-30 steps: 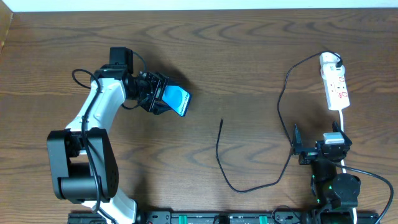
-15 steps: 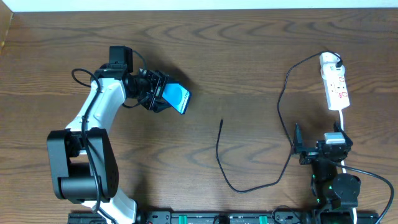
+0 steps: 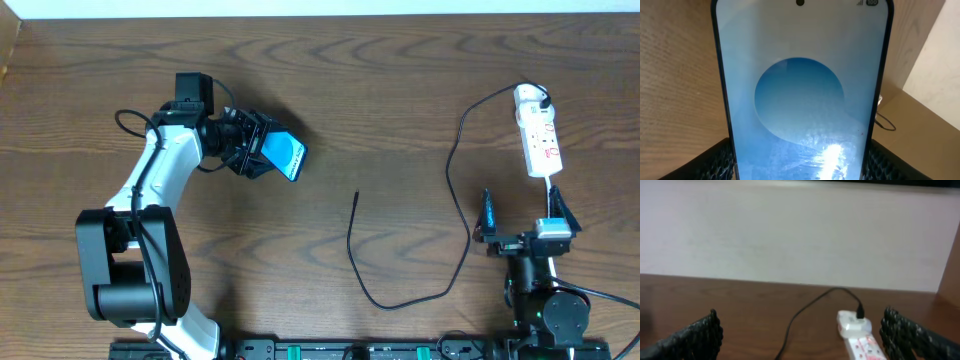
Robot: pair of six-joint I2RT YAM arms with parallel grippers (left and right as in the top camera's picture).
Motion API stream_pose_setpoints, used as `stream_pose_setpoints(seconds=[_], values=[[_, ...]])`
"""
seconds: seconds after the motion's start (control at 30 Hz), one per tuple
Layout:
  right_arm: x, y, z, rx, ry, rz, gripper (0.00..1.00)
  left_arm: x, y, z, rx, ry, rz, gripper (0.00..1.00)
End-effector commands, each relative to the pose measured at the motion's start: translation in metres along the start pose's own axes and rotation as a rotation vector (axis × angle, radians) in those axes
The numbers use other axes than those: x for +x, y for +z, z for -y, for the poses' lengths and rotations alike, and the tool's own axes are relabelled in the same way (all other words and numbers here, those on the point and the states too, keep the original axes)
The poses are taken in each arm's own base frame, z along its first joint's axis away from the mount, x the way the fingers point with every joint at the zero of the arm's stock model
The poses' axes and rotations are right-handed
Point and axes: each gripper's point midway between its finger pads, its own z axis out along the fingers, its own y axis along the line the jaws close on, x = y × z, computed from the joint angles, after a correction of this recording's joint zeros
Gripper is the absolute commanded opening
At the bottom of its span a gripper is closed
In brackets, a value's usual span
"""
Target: Plug charger to phone and switch on socket
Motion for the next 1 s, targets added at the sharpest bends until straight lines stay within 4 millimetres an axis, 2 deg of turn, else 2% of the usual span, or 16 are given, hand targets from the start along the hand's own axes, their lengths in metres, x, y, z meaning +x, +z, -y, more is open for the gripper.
stream_pose_setpoints(seconds=[0.0, 0.17, 0.3, 0.47, 0.57, 0.7, 0.83, 0.97], values=[[-0.032, -0.003, -0.007, -0.048, 0.053, 0.027, 0.99, 0.01, -0.007, 0.017, 0.045, 0.06, -0.005, 0.07], [-0.056, 0.0, -0.013, -0.086, 0.061, -0.061, 0.99, 0.02, 0.003, 0.03, 0.065, 0.129, -0.013, 0.07], [-0.074, 0.01, -0.028, -0.177, 0.096, -0.153, 0.99, 0.032, 0.013, 0.041, 0.08, 0.183, -0.026, 0.07], [-0.084, 0.028, -0.05, -0.296, 0.201, -0.319, 0.99, 0.043, 0.022, 0.048, 0.082, 0.193, -0.034, 0.08], [-0.089, 0.039, -0.071, -0.416, 0.304, -0.409, 0.99, 0.047, 0.024, 0.048, 0.079, 0.179, -0.042, 0.07], [-0.1, 0.045, -0.112, -0.706, 0.359, -0.425, 0.99, 0.047, 0.025, 0.049, 0.08, 0.156, -0.044, 0.07], [-0.081, 0.06, -0.116, -0.731, 0.403, -0.487, 0.99, 0.047, 0.025, 0.049, 0.08, 0.128, -0.045, 0.07], [-0.063, 0.077, -0.117, -0.693, 0.539, -0.572, 0.99, 0.047, 0.025, 0.049, 0.08, 0.128, -0.045, 0.07]])
